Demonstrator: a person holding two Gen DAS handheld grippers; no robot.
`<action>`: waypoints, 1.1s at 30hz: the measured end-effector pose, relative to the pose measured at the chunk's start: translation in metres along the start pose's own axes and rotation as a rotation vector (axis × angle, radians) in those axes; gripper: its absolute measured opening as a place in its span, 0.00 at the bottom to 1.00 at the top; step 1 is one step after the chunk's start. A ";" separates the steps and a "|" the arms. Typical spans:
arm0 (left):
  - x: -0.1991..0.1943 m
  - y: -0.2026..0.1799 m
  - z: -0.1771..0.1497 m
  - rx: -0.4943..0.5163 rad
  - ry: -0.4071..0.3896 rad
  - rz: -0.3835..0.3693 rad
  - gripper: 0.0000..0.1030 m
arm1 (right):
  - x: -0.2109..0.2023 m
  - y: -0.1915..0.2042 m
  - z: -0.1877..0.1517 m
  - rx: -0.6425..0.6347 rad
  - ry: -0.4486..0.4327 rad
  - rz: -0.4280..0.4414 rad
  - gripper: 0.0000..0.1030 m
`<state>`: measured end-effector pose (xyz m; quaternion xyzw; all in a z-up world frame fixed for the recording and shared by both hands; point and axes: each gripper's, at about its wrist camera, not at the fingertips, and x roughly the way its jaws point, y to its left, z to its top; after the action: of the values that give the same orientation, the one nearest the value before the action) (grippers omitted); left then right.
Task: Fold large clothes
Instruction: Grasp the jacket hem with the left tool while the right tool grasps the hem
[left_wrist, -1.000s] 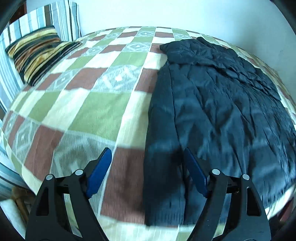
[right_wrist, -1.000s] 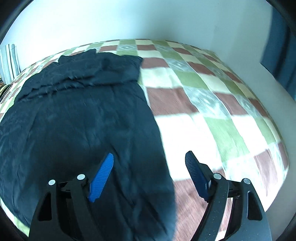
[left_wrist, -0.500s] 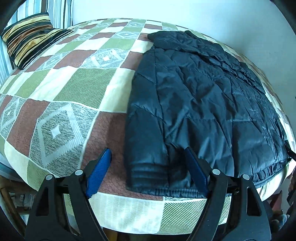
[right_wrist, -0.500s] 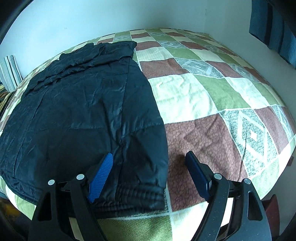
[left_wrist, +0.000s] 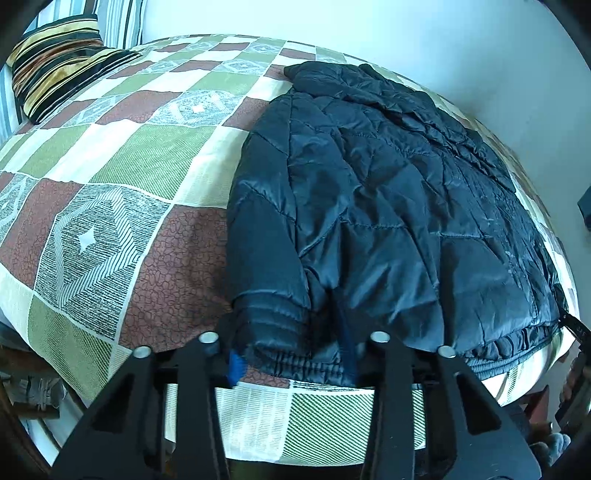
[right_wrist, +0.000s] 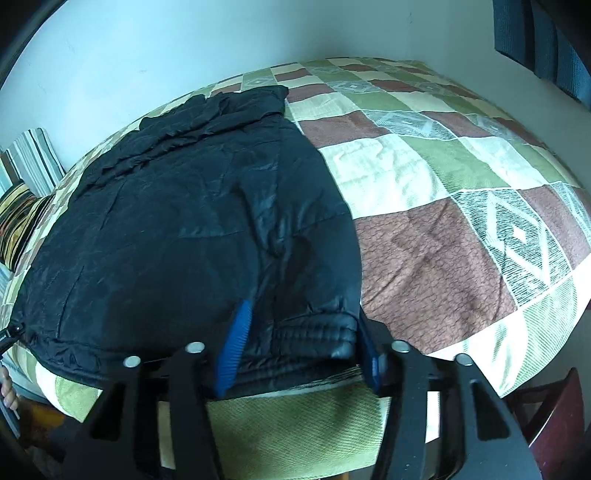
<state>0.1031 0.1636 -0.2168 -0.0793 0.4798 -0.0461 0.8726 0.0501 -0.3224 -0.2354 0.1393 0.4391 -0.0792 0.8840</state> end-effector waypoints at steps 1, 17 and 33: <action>0.000 -0.001 0.000 0.004 -0.002 0.001 0.30 | -0.001 0.001 0.000 -0.004 -0.004 0.000 0.45; -0.060 -0.013 0.021 -0.026 -0.181 -0.023 0.10 | -0.052 0.005 0.018 0.040 -0.175 0.099 0.09; -0.012 -0.029 0.185 -0.068 -0.219 -0.052 0.10 | -0.016 0.043 0.186 0.065 -0.294 0.239 0.08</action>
<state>0.2529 0.1542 -0.1040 -0.1257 0.3807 -0.0437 0.9151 0.1921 -0.3401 -0.1080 0.2059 0.2830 -0.0075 0.9367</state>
